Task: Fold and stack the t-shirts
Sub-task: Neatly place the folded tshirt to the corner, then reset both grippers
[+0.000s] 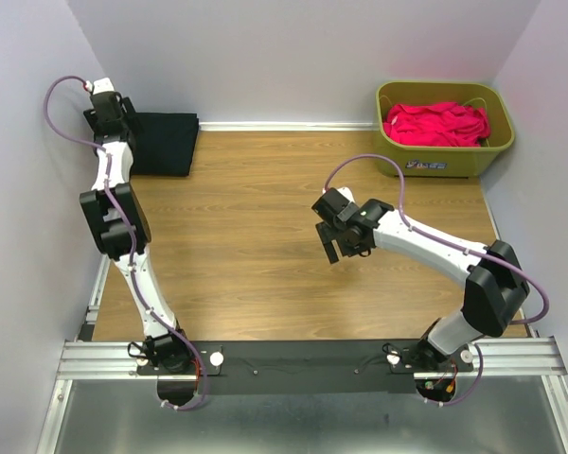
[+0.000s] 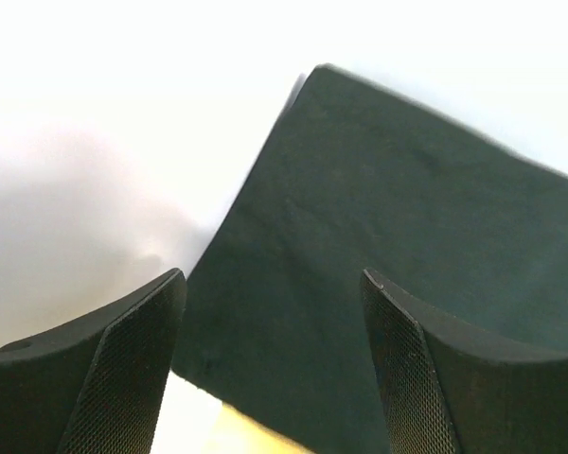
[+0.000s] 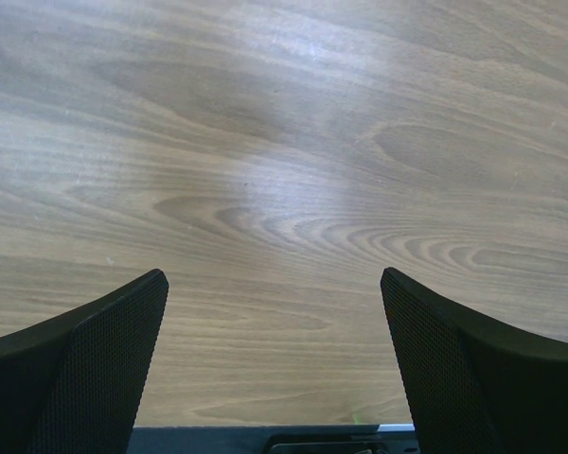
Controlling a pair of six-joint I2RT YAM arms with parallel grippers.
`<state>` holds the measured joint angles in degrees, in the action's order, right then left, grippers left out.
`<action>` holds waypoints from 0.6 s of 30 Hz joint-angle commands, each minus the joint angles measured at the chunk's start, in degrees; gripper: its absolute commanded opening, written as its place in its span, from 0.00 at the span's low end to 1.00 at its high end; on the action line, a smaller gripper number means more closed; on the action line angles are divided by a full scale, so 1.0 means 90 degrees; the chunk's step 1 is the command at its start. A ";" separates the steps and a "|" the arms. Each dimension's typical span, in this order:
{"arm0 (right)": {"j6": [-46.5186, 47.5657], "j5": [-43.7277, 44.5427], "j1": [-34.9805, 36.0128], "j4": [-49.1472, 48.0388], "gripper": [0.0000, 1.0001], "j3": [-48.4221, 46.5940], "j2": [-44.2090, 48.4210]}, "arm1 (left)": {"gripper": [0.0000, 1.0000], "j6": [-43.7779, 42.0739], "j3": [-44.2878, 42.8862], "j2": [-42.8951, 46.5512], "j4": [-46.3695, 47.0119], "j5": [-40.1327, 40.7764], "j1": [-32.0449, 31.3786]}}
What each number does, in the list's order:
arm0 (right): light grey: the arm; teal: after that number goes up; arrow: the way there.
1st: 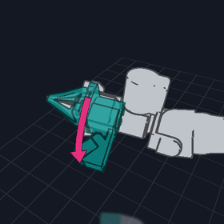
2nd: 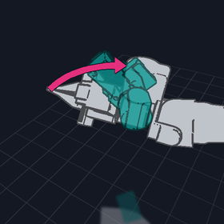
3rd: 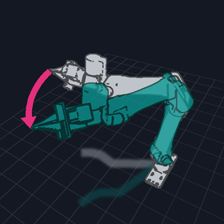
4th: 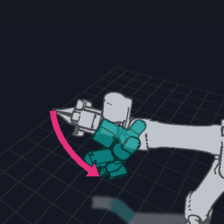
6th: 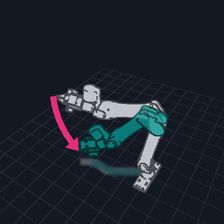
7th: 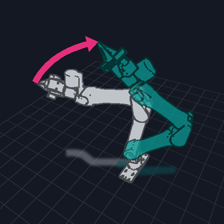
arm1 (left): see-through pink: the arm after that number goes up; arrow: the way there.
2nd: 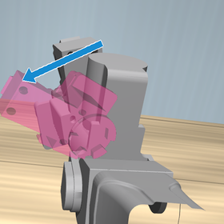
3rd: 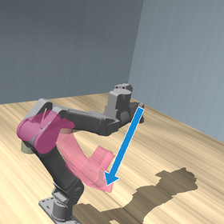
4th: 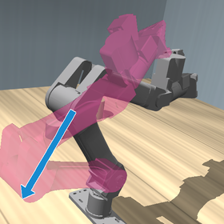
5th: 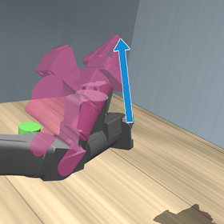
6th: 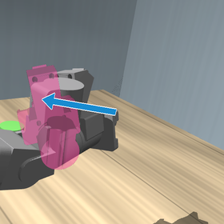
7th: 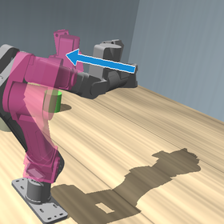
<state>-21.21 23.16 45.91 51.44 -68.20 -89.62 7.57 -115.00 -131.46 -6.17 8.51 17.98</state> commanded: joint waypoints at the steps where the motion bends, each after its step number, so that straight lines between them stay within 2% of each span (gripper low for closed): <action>1: -0.0338 0.0532 -0.0237 0.0095 1.00 -0.0254 0.0046 | 0.82 0.0144 0.0393 0.1234 0.0091 -0.0028 -0.0297; 6: -0.0738 0.0738 -0.0881 0.0105 1.00 -0.0361 0.0396 | 0.82 0.0428 0.1223 0.2339 -0.0153 -0.0252 -0.0932; 12: -0.0807 0.0972 -0.2082 0.0056 1.00 -0.0215 0.1031 | 0.83 0.0740 0.2864 0.4291 -0.0397 0.0206 -0.2268; 16: -0.0719 0.0806 -0.2912 -0.0217 1.00 -0.0088 0.2122 | 0.83 0.1004 0.3936 0.6036 -0.0856 0.0684 -0.2846; 18: -0.0719 0.0912 -0.2953 -0.0353 1.00 -0.0059 0.2583 | 0.83 0.1130 0.4280 0.6693 -0.1003 0.0889 -0.3032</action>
<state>-26.81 28.80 20.64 50.92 -69.19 -74.08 14.46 -80.36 -81.17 -11.16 10.28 -8.62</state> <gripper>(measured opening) 0.998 0.829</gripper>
